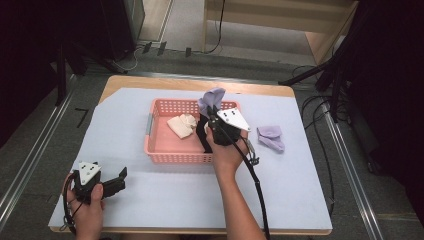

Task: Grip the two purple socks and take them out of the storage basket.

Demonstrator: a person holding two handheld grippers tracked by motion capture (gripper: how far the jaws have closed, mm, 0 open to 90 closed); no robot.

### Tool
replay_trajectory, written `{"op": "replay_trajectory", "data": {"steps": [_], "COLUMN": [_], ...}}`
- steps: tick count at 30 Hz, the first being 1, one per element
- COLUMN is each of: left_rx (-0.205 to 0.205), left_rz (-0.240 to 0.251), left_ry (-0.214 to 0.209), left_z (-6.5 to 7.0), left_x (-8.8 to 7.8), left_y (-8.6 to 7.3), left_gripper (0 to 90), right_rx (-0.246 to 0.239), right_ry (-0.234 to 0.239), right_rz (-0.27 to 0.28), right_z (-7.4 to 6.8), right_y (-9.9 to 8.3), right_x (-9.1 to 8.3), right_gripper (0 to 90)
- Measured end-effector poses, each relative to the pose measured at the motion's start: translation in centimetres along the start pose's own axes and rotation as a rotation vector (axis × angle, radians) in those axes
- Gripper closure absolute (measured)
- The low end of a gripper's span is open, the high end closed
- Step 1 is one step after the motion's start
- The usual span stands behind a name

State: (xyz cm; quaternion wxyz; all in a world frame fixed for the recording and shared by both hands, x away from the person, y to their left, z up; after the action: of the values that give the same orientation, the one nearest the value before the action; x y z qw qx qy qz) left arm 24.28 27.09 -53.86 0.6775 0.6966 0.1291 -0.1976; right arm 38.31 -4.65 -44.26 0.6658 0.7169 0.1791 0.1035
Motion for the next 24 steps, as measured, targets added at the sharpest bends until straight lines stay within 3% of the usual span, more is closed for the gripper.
{"op": "replay_trajectory", "data": {"steps": [24], "left_rx": [0.006], "left_rz": [0.002], "left_ry": [0.001], "left_z": [0.0], "left_x": [0.0], "left_y": [0.0], "left_gripper": [6.8], "right_rx": [0.028], "right_ry": [-0.16], "right_rz": [0.036], "right_z": [9.1], "right_y": [0.9], "right_x": [-4.1], "right_gripper": [84.5]}}
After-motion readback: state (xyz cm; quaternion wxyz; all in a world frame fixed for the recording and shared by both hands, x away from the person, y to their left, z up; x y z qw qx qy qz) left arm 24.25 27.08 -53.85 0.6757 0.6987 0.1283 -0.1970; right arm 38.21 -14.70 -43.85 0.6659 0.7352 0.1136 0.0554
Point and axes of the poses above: each handheld gripper's, and its own axes: x roughly forward along the jaws, y roughly out of its top, z roughly to its right, the point moved 6 cm from there along x, roughly forward along the jaws, and after that the axes turned 6 degrees about z, right-handed, at the moved point
